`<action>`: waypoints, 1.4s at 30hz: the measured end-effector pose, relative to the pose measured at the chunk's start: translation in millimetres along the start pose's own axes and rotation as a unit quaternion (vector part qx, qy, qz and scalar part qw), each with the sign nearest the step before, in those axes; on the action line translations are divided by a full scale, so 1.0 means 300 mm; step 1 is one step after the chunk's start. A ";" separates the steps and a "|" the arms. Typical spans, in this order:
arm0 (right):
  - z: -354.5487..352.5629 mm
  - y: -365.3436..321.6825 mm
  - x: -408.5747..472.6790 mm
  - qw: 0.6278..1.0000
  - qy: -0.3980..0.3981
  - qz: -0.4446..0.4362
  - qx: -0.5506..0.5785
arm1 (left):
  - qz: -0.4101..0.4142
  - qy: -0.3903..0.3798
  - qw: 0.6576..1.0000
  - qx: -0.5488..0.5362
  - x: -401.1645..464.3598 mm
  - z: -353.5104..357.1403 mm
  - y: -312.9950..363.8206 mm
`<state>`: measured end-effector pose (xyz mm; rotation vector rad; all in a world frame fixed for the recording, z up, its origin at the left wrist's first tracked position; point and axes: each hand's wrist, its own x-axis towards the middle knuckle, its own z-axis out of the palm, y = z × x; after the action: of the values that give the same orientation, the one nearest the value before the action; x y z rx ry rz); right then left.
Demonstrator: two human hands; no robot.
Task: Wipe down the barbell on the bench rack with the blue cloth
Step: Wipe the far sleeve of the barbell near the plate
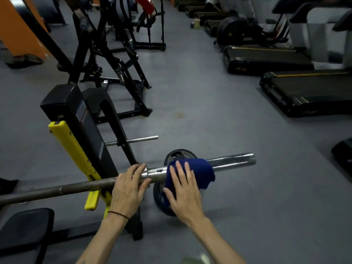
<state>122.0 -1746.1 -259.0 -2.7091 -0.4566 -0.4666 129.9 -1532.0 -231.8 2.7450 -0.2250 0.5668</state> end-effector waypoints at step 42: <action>-0.100 0.333 0.024 0.999 0.015 -0.036 -0.019 | 0.019 -0.085 0.987 0.133 0.080 0.163 0.317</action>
<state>157.1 -1844.4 -258.2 -2.7246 -0.5428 -0.5394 148.4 -1639.8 -237.4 3.0592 -0.2598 0.3966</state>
